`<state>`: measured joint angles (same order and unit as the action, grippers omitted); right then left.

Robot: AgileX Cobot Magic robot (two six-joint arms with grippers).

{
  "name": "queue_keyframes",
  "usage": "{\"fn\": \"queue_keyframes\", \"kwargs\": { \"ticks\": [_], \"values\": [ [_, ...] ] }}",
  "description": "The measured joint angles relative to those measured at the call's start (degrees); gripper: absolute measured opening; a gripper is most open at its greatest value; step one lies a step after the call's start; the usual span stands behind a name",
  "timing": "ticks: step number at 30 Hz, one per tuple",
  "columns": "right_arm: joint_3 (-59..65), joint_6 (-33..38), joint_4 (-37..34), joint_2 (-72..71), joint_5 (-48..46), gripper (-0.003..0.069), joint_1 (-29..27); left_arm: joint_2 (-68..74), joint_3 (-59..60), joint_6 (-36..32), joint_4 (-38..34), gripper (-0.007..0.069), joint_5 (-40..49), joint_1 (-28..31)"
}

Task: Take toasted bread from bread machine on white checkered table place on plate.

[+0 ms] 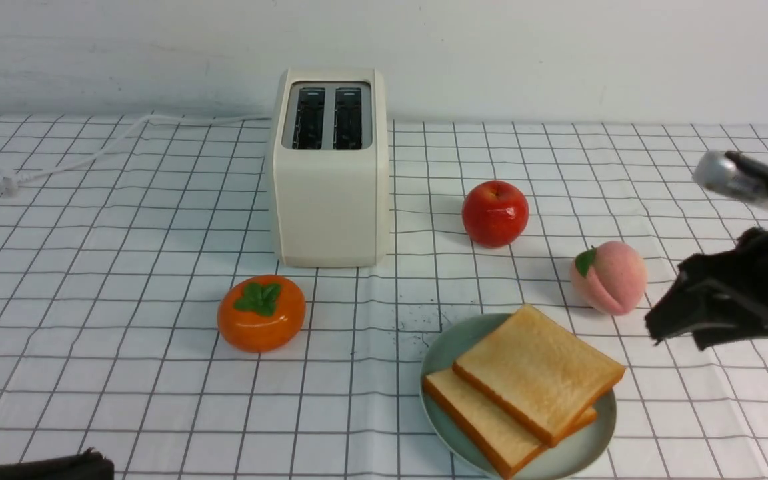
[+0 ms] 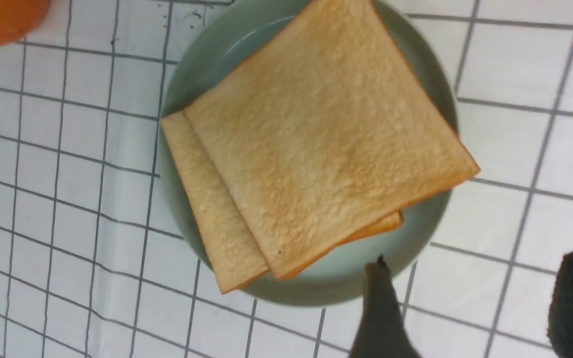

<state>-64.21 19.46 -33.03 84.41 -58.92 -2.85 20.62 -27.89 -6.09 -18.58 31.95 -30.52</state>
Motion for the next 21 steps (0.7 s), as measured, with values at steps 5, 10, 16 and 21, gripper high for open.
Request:
{"fn": "queue_keyframes", "kwargs": {
  "ticks": [5, 10, 16, 21],
  "values": [
    [-1.1, -2.2, 2.0, -11.7, -5.2, 0.0277, 0.0, 0.0, 0.0, 0.0, 0.0, -0.0013, -3.7, 0.0],
    [-1.1, -2.2, 4.3, -23.7, -10.1, 0.0119, 0.0, 0.0, 0.0, 0.0, 0.0, -0.0013, -8.3, 0.0],
    [2.7, -4.0, 9.8, -41.8, -12.7, -0.001, 0.0, -5.2, 0.5, 2.2, 0.1, -0.0013, -10.3, 0.0],
    [10.9, -10.3, 16.3, -56.4, -13.4, -0.0005, 0.0, -12.0, 5.6, 6.9, 1.9, -0.0013, -13.6, 0.0]
  ]
}}
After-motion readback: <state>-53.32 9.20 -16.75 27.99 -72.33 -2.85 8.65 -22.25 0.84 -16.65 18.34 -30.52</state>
